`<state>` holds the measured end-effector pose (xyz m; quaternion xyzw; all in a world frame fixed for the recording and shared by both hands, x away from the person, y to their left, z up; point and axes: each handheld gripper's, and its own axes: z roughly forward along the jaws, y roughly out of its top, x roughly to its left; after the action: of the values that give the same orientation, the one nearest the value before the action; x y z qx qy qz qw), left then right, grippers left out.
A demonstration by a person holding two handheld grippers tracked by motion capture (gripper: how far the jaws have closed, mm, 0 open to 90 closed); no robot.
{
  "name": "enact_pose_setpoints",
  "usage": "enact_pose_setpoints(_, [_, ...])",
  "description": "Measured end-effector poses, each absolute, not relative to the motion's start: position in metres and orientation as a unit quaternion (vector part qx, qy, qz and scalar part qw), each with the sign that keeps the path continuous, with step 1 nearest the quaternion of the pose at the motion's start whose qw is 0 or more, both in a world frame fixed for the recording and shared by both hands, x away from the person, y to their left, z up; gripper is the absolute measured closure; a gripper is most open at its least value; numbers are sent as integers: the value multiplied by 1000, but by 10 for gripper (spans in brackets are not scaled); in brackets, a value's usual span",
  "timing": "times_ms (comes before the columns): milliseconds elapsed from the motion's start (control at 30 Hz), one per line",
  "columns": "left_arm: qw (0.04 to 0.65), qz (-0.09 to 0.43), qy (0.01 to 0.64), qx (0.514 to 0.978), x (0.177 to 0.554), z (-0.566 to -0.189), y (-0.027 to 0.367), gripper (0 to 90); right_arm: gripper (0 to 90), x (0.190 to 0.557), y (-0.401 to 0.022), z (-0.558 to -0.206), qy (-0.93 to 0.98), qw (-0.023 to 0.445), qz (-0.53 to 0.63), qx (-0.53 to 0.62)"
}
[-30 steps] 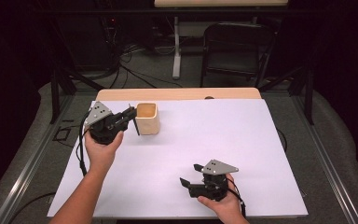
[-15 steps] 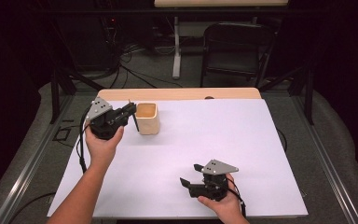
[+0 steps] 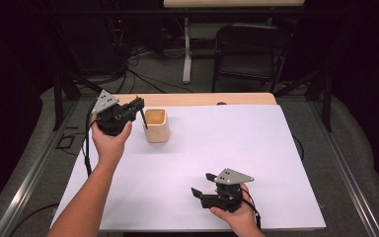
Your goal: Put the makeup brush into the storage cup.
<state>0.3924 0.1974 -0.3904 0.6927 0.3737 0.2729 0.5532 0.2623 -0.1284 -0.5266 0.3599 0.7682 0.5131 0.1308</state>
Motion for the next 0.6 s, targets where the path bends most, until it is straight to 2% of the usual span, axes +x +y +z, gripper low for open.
enact_pose_setpoints(600, [549, 278, 387, 687, 403, -391, 198, 833, 283, 263, -129, -527, 769, 131, 512, 359])
